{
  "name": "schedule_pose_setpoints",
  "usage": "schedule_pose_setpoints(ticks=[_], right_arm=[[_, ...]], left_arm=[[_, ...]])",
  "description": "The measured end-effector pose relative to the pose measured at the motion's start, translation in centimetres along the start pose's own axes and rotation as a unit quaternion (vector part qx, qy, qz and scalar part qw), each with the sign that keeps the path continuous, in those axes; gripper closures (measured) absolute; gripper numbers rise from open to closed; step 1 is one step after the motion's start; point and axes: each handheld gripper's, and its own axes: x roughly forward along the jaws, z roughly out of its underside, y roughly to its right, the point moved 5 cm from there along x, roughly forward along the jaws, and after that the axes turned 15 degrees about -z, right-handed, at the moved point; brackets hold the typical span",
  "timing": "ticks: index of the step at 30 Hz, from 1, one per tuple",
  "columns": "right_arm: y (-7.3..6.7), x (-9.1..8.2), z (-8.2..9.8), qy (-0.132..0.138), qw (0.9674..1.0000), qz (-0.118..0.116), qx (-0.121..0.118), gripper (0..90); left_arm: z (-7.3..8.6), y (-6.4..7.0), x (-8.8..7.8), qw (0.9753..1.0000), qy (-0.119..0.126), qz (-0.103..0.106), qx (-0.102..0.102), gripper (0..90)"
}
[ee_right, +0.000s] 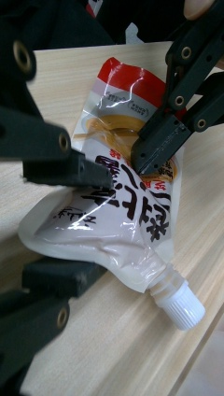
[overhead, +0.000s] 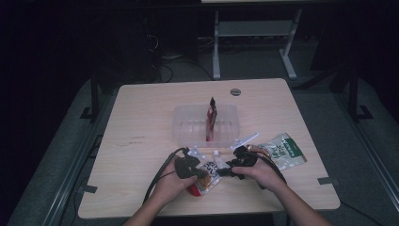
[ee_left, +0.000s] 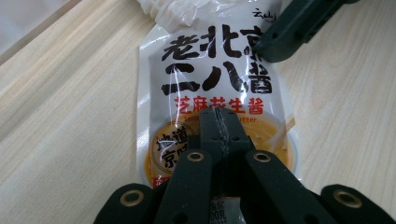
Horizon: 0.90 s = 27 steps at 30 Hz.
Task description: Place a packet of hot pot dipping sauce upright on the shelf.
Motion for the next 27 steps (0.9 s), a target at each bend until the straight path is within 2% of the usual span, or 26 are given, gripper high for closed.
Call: schedule_pose_setpoints(ticks=[4, 8, 14, 18, 19, 20, 22, 27], right_arm=[[-0.1, 0.3, 0.0, -0.009, 1.0000, -0.004, 0.000, 77.4], [-0.5, 0.2, -0.2, -0.006, 0.9999, -0.008, -0.010, 84.0], [-0.9, 0.0, -0.4, -0.008, 0.9997, -0.011, -0.022, 88.0], [-1.4, -0.5, -0.7, 0.003, 0.9993, -0.028, -0.025, 88.7], [-1.6, -0.7, -0.8, 0.006, 0.9991, -0.032, -0.027, 88.7], [-1.7, -0.8, -0.9, 0.013, 0.9988, -0.035, -0.031, 88.8], [-2.0, -1.2, -1.2, 0.020, 0.9984, -0.036, -0.040, 88.9], [-2.5, -1.8, -1.5, 0.039, 0.9973, -0.045, -0.042, 89.1]], left_arm=[[0.0, 0.0, 0.0, 1.0000, -0.001, 0.000, 0.003, 90.0], [0.0, 0.0, 0.0, 1.0000, 0.003, -0.001, 0.004, 90.0], [0.1, -0.3, -0.2, 0.9999, 0.009, 0.014, -0.005, 90.0], [0.0, -0.5, -0.9, 0.9993, 0.021, 0.024, -0.020, 89.5], [0.1, -0.7, -1.1, 0.9994, 0.022, 0.023, -0.016, 89.2], [0.0, -0.7, -1.4, 0.9991, 0.027, 0.023, -0.022, 89.0], [0.2, -1.0, -2.1, 0.9991, 0.030, 0.022, -0.022, 88.7], [0.7, -2.0, -4.1, 0.9985, 0.044, 0.019, -0.027, 88.5]])
